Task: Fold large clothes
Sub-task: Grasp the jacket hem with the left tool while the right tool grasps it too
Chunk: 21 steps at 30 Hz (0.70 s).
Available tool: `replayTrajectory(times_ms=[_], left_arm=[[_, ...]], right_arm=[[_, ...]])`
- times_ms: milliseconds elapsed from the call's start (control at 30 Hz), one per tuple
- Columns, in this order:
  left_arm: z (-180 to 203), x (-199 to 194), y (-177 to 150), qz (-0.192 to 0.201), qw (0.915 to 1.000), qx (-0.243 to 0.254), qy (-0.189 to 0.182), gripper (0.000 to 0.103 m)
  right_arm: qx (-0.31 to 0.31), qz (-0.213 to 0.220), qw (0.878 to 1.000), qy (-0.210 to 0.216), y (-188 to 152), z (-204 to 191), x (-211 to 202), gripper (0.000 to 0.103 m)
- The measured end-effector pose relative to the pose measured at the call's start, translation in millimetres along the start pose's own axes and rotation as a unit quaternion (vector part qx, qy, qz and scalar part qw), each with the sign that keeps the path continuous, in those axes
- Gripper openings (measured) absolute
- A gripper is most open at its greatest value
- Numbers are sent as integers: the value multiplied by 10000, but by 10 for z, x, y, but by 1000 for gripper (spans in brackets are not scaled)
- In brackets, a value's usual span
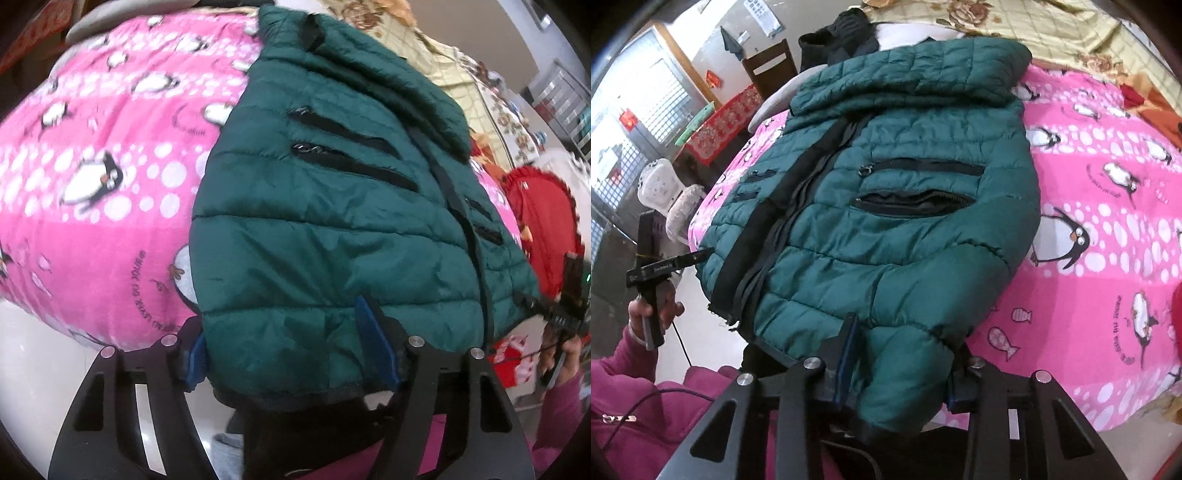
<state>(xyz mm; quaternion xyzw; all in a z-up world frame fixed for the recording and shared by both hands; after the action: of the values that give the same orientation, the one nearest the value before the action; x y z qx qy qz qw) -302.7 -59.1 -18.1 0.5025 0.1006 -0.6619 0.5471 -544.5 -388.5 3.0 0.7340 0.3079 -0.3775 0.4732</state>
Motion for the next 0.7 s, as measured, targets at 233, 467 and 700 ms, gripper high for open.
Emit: replayTrajectory(times_ms=[233,467,700], left_arm=[[19,26,24,-68,9999,-46,-71,75],[156,-344,203,374,9988,218,-207,31],[327,-549,494,586,9967,432,-370,25]], right_arm=[[171,20,9995,253,-33,46,95,37],[348,867,9927,759,219,-20,-413,21],[270,1340,9865,905,607,-123,-672,20]])
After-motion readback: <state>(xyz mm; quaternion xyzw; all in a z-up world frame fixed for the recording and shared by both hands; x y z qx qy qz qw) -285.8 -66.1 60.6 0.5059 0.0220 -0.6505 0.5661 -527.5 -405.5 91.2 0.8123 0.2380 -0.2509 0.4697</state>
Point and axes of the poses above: each gripper's, at about its wrist camera, not at the fingertips, and x roughly the way its jaws point, z to its right, y to its top, the point moved 4 cm from there along x, roughly the way its jaws point, and after that the axes turned 6 degrees about -y, right-handed, at the moved point
